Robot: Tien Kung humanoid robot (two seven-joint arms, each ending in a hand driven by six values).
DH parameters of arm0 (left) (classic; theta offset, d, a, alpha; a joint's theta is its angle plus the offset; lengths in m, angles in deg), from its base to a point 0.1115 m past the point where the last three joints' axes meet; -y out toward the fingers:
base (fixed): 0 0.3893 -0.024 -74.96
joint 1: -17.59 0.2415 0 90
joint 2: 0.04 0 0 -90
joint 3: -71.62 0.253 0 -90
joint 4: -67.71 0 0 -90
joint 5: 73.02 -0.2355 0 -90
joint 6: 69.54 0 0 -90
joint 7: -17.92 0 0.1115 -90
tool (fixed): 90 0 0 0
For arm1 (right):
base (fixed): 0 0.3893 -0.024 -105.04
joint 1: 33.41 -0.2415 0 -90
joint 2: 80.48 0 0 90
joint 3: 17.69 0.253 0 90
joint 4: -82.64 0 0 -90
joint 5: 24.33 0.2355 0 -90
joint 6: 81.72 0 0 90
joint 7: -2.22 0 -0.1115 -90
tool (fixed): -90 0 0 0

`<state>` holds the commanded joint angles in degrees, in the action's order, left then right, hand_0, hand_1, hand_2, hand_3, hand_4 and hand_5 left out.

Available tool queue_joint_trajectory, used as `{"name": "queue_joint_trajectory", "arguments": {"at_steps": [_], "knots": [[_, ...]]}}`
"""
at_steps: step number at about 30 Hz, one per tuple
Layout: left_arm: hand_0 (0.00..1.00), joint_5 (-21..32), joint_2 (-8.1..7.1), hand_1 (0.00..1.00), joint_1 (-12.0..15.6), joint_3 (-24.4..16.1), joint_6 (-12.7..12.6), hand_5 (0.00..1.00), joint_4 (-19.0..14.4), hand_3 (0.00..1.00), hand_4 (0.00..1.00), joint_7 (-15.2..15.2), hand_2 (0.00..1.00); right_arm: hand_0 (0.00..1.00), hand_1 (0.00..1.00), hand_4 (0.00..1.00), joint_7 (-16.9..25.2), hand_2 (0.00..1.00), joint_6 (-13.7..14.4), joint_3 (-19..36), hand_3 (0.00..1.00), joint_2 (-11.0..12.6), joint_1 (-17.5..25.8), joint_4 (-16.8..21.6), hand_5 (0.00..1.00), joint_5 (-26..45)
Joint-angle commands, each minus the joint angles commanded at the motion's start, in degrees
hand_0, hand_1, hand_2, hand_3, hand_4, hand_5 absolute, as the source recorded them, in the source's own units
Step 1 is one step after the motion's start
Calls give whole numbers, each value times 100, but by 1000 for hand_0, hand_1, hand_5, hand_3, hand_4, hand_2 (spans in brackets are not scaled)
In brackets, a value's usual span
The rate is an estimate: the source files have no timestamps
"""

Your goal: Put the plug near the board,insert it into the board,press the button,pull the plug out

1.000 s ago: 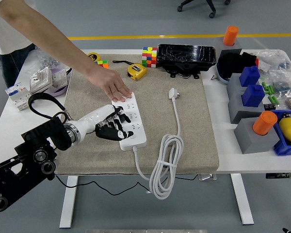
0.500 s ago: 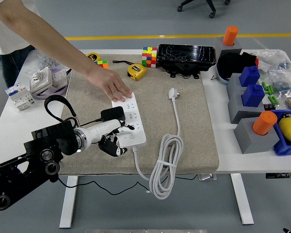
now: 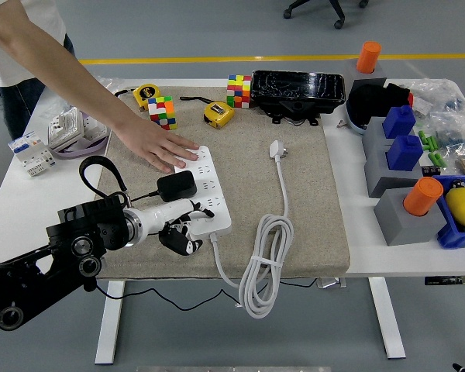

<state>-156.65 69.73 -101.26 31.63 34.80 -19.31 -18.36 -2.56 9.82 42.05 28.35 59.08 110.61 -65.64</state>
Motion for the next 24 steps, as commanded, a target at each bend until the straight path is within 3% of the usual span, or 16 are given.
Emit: {"name": "queue_joint_trajectory", "arguments": {"at_steps": [12,13,16,18,19,22,24], "knots": [[103,25,-18,64,21,-14,135,2,122,859,583,-70,165,671,675,918,0,668,-2,2,563,-1,3,-1,515,0],[101,23,-17,63,28,-28,141,2,119,794,578,-70,165,671,675,918,0,667,-2,2,563,-3,2,0,516,0],[101,-1,-18,63,80,-131,47,2,48,794,578,-44,165,671,675,918,4,667,1,7,563,0,1,7,516,-1],[101,18,-25,63,111,-222,-87,2,-16,794,578,189,165,671,675,918,4,667,3,4,563,4,5,5,516,-2],[116,55,-27,62,121,-292,-237,2,-50,719,565,433,167,671,675,918,1,668,1,-3,563,7,4,1,515,-1],[116,233,-31,62,123,-359,-553,2,-57,719,565,1026,167,671,675,918,1,668,3,1,563,0,1,-6,515,2],[116,359,-23,62,119,-343,-971,2,35,719,565,1523,167,671,675,918,0,668,0,-7,563,-5,-9,-5,515,2]]}}
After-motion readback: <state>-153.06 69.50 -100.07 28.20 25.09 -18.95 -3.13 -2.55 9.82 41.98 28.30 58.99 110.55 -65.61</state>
